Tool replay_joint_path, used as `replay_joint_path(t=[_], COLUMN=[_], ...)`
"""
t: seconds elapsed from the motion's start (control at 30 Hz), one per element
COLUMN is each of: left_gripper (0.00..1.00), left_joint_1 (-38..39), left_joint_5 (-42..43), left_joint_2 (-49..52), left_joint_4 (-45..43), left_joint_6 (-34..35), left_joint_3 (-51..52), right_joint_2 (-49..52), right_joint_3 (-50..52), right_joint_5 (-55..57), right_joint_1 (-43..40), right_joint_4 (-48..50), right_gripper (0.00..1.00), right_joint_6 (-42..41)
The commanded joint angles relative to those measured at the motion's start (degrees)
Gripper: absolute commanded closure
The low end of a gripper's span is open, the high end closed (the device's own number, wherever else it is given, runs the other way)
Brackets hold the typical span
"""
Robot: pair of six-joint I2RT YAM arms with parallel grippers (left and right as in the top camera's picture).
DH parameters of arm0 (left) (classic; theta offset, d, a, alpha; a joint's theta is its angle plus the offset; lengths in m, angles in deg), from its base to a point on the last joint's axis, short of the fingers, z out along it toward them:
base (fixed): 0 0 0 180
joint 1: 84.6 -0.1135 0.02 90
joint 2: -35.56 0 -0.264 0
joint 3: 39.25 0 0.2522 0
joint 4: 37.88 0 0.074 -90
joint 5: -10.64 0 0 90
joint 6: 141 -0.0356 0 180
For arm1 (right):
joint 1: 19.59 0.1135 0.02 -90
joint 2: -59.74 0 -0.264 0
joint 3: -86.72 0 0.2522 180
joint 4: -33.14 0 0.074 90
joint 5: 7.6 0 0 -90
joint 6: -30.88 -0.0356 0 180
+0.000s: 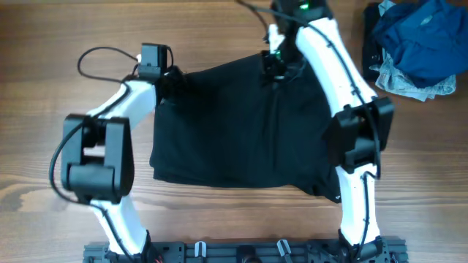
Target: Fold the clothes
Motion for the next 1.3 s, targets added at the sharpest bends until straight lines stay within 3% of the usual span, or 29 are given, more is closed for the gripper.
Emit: replay_joint_path(t=[0.0, 0.43, 0.63, 0.93, 1.27], left_gripper=[0.96, 0.96, 0.96, 0.96, 0.96], left_joint_1=[0.28, 0.13, 0.15, 0.37, 0.66], left_joint_5=[1.27, -2.12, -2.38, 0.04, 1.92], left_joint_2=[5.27, 9.62, 4.09, -0.17, 5.64], left_joint_4=[2.97, 3.98, 5.22, 15.41, 13.99], left_joint_6=[-2.32, -3.74, -5.27, -5.22, -5.05], left_joint_3=[-7.41, -8.17, -9.31, -9.31, -9.29], right_joint_2=[-0.55, -0.52, -0.31, -0.31, -0.31], right_joint_3=[-0.37, 0.68, 0.98, 13.84, 15.67], right_joint_5=[4.46, 4.55, 5.81, 6.56, 6.32], right_joint_1=[2.1, 2.51, 2.51, 2.51, 2.51], right_joint_4=[-1.16, -2.73, -1.18, 6.27, 6.86], right_gripper=[0.64, 0.63, 0.59, 0.54, 0.55], right_joint_6=[-2.97, -3.13, -2.97, -3.02, -2.99])
